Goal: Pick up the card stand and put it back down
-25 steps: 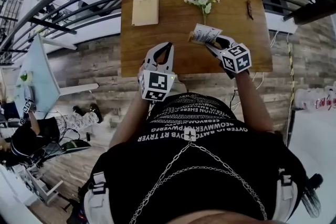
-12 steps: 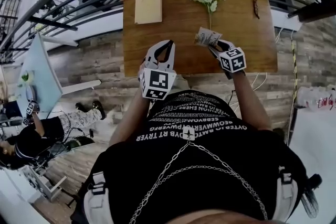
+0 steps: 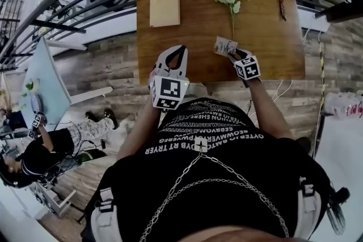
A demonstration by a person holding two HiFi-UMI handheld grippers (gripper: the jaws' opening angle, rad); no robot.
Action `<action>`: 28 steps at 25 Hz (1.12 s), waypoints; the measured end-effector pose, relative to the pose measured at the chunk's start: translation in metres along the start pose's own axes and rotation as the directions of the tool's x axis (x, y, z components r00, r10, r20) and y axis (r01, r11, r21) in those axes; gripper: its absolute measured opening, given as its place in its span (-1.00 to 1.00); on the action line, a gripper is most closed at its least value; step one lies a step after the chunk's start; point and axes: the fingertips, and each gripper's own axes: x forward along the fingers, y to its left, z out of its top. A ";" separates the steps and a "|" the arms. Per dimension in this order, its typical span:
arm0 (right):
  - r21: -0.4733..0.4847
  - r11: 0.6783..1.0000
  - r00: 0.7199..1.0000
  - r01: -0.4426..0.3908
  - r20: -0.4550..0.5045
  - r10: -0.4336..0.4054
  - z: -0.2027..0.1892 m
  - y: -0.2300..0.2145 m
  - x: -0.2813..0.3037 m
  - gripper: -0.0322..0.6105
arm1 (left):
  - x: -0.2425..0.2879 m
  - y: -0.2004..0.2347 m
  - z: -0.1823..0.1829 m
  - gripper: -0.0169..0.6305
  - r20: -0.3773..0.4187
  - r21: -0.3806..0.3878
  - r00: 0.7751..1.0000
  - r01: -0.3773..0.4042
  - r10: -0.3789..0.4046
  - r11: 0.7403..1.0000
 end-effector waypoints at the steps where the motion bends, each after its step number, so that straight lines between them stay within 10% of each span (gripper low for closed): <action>1: -0.002 1.000 1.000 0.008 -0.005 -0.008 -0.003 0.000 0.004 -0.32 | 0.000 0.002 -0.002 -0.86 -0.002 0.000 1.000 0.001 -0.001 1.000; 15: -0.089 0.995 0.996 0.055 -0.058 -0.060 -0.042 0.001 0.022 -0.29 | -0.009 -0.013 -0.012 -0.86 -0.005 0.008 1.000 0.030 -0.030 1.000; 24: 0.030 0.989 0.984 0.147 0.095 -0.149 -0.034 -0.016 -0.062 -0.19 | -0.024 -0.029 0.011 -0.86 0.076 -0.003 0.997 0.029 -0.029 1.000; 28: 0.016 0.977 0.950 0.212 0.232 -0.210 0.001 -0.015 -0.129 -0.82 | -0.035 -0.029 0.028 -0.86 0.146 -0.076 0.989 -0.024 0.035 0.997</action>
